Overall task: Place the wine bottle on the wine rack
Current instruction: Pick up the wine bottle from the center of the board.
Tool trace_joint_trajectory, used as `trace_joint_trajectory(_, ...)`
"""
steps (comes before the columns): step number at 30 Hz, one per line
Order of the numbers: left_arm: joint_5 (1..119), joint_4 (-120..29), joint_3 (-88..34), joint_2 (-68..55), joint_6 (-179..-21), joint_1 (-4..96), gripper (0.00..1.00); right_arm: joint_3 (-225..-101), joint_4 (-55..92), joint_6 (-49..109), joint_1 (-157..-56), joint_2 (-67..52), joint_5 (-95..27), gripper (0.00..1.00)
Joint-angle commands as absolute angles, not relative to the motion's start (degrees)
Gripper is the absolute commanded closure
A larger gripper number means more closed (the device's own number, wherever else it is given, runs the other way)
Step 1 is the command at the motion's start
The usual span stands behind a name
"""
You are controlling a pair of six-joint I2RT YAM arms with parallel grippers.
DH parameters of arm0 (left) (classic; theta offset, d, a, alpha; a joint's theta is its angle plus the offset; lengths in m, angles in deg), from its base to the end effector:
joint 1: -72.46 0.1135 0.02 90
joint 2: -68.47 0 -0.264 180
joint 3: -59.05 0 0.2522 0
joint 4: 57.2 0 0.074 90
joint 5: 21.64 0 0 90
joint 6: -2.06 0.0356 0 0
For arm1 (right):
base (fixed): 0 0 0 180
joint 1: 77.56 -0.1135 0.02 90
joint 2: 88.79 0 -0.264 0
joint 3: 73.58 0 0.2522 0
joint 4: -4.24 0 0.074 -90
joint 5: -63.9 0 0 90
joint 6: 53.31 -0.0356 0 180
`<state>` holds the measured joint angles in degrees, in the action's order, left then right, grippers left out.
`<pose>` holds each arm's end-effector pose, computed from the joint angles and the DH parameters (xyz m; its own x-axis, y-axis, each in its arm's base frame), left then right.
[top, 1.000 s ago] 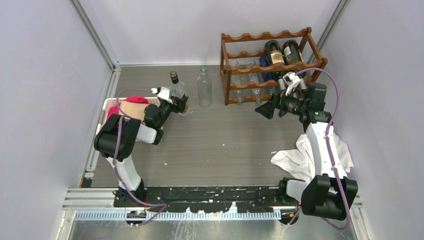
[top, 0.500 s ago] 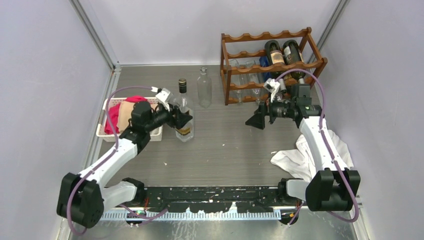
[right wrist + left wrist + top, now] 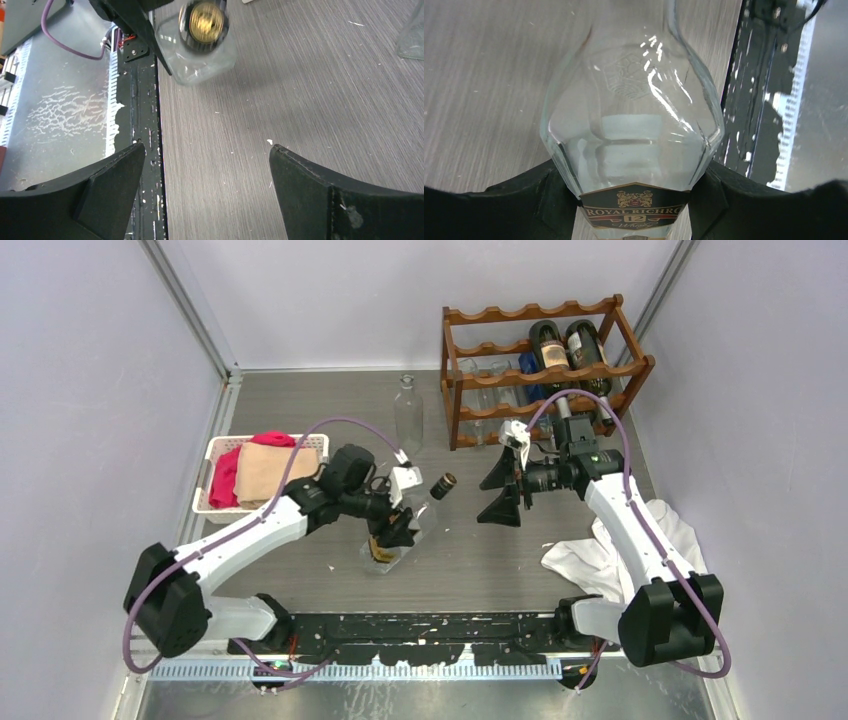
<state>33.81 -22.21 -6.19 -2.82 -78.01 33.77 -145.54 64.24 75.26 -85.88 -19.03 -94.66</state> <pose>0.1935 -0.1808 0.2691 -0.3585 0.4690 -0.8072 0.9244 0.2991 -0.2367 0.2199 0.0656 0.2973 -0.3157 -0.2765 -0.9077 -0.9471 0.1503 0.2836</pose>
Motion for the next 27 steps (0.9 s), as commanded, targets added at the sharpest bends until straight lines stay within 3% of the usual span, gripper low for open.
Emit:
trace_joint_trajectory(1,34.01,-20.31,-12.81,-4.90,-65.79,29.81,1.00,-145.96,65.19,78.43,-86.56,-18.59,-98.15,0.00)
trace_joint_trajectory(11,36.78,-13.31,-20.02,-13.12,-58.15,25.49,1.00,-146.70,66.06,79.09,-94.56,-13.39,-91.97,0.02)
trace_joint_trajectory(27,35.37,-9.09,-24.60,-18.46,-56.36,23.79,1.00,-143.94,56.50,72.55,-100.22,-16.24,-84.07,0.24)
